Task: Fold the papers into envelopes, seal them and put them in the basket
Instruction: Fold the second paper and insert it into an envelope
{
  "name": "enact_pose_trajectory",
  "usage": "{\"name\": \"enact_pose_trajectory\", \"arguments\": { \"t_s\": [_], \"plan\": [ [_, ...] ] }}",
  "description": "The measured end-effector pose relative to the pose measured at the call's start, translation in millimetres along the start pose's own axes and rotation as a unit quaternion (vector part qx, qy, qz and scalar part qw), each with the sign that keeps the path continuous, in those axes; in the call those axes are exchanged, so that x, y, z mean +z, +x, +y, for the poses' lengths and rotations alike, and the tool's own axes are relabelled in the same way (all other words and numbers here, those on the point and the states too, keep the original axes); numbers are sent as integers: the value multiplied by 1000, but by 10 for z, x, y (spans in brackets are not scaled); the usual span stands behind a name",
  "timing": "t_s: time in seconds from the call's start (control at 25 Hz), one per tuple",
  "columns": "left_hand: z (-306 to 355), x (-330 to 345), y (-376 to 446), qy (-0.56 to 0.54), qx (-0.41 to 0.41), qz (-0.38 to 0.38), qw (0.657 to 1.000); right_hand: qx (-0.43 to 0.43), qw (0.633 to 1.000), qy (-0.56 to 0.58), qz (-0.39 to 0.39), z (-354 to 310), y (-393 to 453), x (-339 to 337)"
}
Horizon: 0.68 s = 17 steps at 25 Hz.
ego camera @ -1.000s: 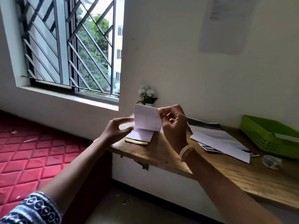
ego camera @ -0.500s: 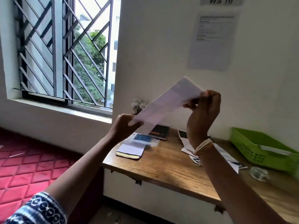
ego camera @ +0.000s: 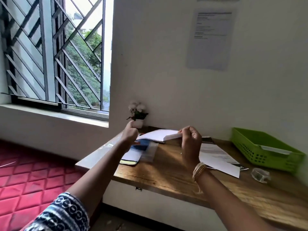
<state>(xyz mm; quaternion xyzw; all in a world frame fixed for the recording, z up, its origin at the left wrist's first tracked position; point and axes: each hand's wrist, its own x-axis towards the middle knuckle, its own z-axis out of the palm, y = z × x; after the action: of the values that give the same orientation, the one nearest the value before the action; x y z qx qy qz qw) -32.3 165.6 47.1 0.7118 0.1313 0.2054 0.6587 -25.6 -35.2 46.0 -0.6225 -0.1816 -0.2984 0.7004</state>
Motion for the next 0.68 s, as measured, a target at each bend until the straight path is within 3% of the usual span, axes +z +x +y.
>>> {"name": "enact_pose_trajectory", "arguments": {
  "t_s": [0.12,0.2,0.32,0.4,0.56,0.68],
  "plan": [
    [-183,86,1,57,17,-59,996,142,981,-88,-97,249,47,-26],
    [-287,123,15,125,36,-107,986,243,951,-76,-174,357,113,-61],
    [-416,204,57,254,65,-132,956,301,920,-64,-243,426,166,-71],
    [-442,262,106,313,58,-143,937,338,903,-31,-263,439,159,-46],
    [-399,359,208,331,30,-172,927,378,889,61,-250,518,198,-51],
    [-462,451,165,439,39,-135,887,392,881,100,-244,523,199,-76]
  ]
}}
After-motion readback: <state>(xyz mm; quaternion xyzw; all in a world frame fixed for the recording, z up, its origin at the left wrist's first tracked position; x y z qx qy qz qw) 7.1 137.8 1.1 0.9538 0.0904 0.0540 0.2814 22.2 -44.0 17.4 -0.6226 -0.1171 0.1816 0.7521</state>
